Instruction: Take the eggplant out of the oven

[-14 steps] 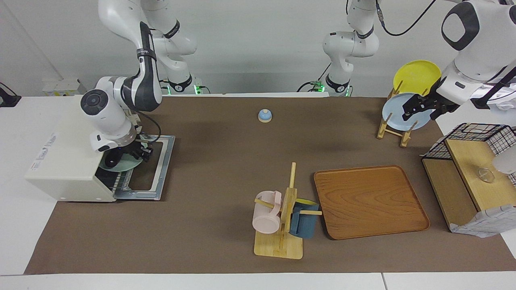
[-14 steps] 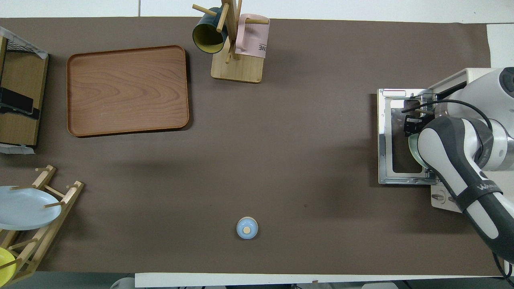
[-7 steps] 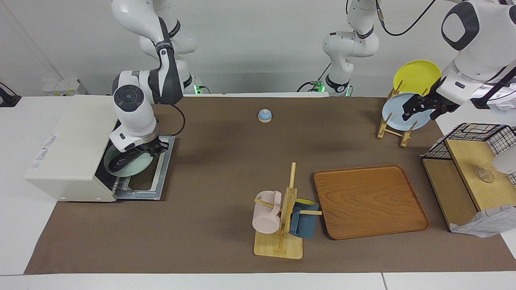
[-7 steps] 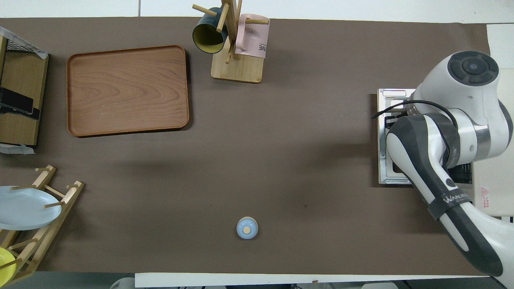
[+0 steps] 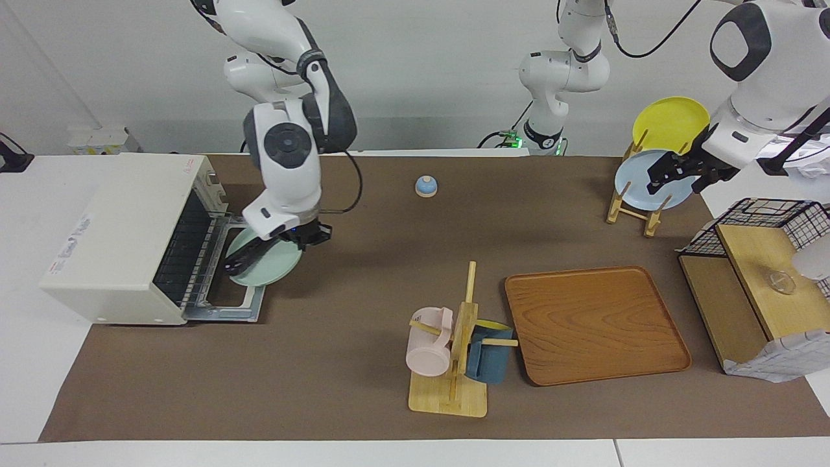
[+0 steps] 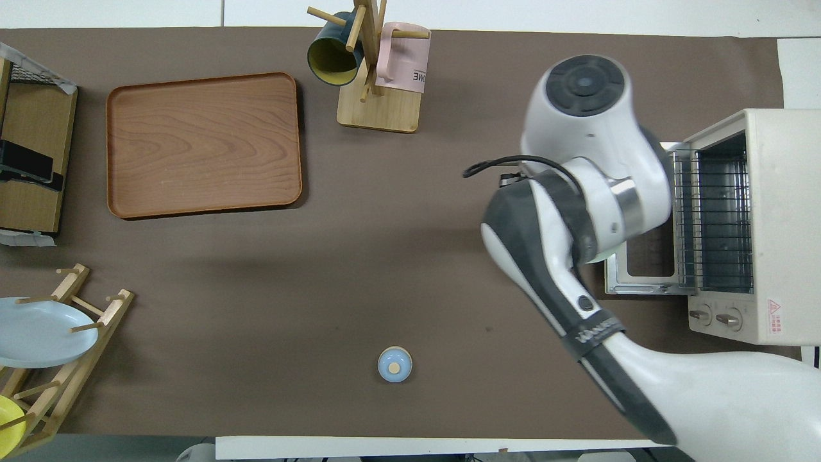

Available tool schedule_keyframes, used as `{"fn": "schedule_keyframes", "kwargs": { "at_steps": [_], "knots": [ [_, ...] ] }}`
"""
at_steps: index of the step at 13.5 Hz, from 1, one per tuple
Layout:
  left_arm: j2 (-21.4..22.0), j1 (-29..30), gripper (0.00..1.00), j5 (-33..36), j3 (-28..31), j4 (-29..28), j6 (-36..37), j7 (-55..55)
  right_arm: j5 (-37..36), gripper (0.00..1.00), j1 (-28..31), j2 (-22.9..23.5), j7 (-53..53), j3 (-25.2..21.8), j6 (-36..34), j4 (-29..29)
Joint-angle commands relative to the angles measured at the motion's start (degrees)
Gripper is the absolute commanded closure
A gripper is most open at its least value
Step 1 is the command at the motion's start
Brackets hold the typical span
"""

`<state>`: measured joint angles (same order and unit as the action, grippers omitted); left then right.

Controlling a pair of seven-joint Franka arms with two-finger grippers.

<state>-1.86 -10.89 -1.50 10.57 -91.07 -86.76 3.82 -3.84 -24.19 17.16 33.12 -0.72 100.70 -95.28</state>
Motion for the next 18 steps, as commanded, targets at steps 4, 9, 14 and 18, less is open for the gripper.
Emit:
{"fn": "schedule_keyframes", "kwargs": {
  "at_steps": [4, 9, 14, 18],
  "knots": [
    [1.1, -0.8, 0.0, 0.0, -0.6, -0.8, 0.5, 0.9, 6.5, 1.0, -14.5, 26.6, 24.4, 1.7, -3.1, 33.8],
    [1.9, 0.3, 0.0, 0.0, 0.1, -2.0, 0.6, 0.8, 7.5, 0.78, -18.4, 31.5, 30.6, 2.2, 9.0, 33.6],
    [7.1, 0.4, 0.0, 0.0, -0.2, -14.0, -9.3, -1.2, 8.6, 0.46, -7.9, 18.5, 18.7, 3.4, 2.3, 30.4],
    [7.2, -17.7, 0.0, 0.0, -1.9, -29.3, -27.1, -44.2, 7.6, 0.86, 5.2, -2.5, 3.8, 3.4, 5.8, -3.4]
  ]
}}
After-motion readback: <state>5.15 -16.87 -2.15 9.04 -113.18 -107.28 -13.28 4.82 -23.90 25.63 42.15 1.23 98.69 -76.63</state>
